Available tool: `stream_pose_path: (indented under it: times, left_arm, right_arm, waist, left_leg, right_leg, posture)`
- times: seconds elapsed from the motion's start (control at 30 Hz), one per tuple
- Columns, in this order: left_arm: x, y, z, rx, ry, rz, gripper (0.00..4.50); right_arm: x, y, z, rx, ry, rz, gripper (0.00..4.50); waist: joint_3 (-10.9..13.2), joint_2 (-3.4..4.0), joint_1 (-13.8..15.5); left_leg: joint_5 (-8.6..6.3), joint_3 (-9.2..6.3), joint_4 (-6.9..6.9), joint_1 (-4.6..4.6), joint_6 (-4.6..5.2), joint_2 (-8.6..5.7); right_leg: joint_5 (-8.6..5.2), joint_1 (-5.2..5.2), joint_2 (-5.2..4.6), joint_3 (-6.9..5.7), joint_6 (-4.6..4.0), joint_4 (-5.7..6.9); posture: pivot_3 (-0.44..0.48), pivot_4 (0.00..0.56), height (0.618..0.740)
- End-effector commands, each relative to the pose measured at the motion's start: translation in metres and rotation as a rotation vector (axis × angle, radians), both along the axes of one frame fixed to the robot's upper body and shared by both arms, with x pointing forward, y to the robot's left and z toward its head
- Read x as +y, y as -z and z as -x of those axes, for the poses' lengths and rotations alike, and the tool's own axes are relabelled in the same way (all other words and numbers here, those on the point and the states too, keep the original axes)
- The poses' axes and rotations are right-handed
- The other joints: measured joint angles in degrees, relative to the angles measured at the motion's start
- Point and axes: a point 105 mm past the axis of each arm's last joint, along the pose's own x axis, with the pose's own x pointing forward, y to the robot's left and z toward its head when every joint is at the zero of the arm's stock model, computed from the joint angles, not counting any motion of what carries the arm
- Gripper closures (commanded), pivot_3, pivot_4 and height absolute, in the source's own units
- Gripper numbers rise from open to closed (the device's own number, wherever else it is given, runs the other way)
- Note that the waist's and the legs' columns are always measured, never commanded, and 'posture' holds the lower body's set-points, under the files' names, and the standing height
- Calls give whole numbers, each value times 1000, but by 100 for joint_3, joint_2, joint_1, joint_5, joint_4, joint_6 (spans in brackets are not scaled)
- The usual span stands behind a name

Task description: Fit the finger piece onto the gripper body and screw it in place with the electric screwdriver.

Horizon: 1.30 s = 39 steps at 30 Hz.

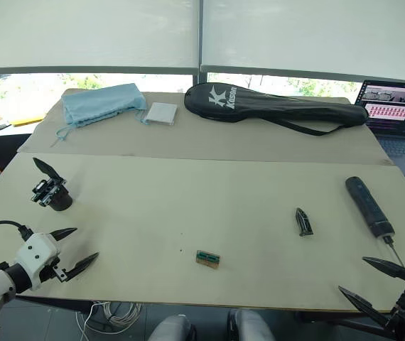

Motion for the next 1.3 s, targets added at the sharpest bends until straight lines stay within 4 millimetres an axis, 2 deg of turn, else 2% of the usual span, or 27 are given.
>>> stream_pose_path:
  times: [0.03, 0.13, 0.23, 0.33, 0.4, 0.7, 0.87, 0.97, 1.07, 1.3]
  left_arm:
    - [8, -18, 2, -40, -45, 40, 0]
    - [17, -32, 7, -77, -152, 230, 0]
    - [27, -41, 9, -147, -258, 322, 0]
    - [46, -45, 18, -236, -410, 382, 0]
    - [56, -42, 27, -257, -489, 408, 0]
    - [94, -17, 75, -323, -848, 522, 0]
    - [101, -13, 85, -357, -945, 569, 0]
    - [100, -12, 83, -356, -951, 582, 0]
    - [99, -15, 72, -348, -939, 580, 0]
    - [88, -28, 19, -304, -856, 493, 0]
  right_arm:
    - [8, -13, -9, -48, -46, -17, 53]
    - [26, -25, -30, -97, -103, -97, 53]
    - [39, -32, -42, -128, -124, -139, 53]
    - [56, -46, -54, -209, -157, -209, 53]
    - [68, -56, -53, -271, -216, -259, 53]
    - [120, -72, -52, -389, -422, -407, 53]
    - [129, -66, -46, -391, -467, -404, 53]
    - [130, -63, -43, -387, -485, -384, 53]
    - [130, -63, -43, -383, -487, -383, 53]
    - [124, -62, -46, -373, -516, -380, 53]
  waist:
    - [1, -1, 0]
    - [3, -7, -99]
    - [2, -1, -83]
    - [2, -1, -56]
    - [3, -6, -42]
    - [1, -19, -37]
    - [0, -29, -16]
    - [-5, -39, -18]
    - [-5, -39, -22]
    - [-8, -45, -3]
  left_leg:
    - [0, 0, 0, 0, 0, 0]
    - [0, 0, 0, 0, 0, 1]
    - [1, 0, 2, 2, 1, 1]
    - [4, -1, 0, -1, -5, 1]
    - [5, -3, 0, -6, -6, 1]
    - [2, -4, 3, -3, -4, -3]
    - [3, -4, 4, -3, -4, -4]
    - [3, -4, 4, -2, -4, -4]
    - [2, -4, 4, 0, -4, -4]
    - [7, -10, 5, 15, -13, -4]
  right_leg:
    - [0, 0, 0, 0, 0, 0]
    - [0, 0, 0, 4, 0, 2]
    - [0, 0, 0, 4, 0, 5]
    - [-1, -6, 1, 2, -1, 6]
    - [-1, -12, 2, -1, -2, 5]
    - [0, -3, 0, -2, 0, 2]
    - [0, -5, 0, -4, 0, 2]
    - [0, -4, 1, -4, 0, 2]
    - [0, -4, 2, -3, 0, 3]
    - [0, -3, 9, -5, -1, 6]
  posture:
    - [0, 150, 740]
    - [0, 150, 740]
    - [0, 150, 740]
    - [0, 150, 740]
    - [0, 150, 740]
    - [0, 150, 740]
    - [0, 150, 740]
    - [0, 150, 740]
    - [0, 150, 740]
    - [0, 150, 740]
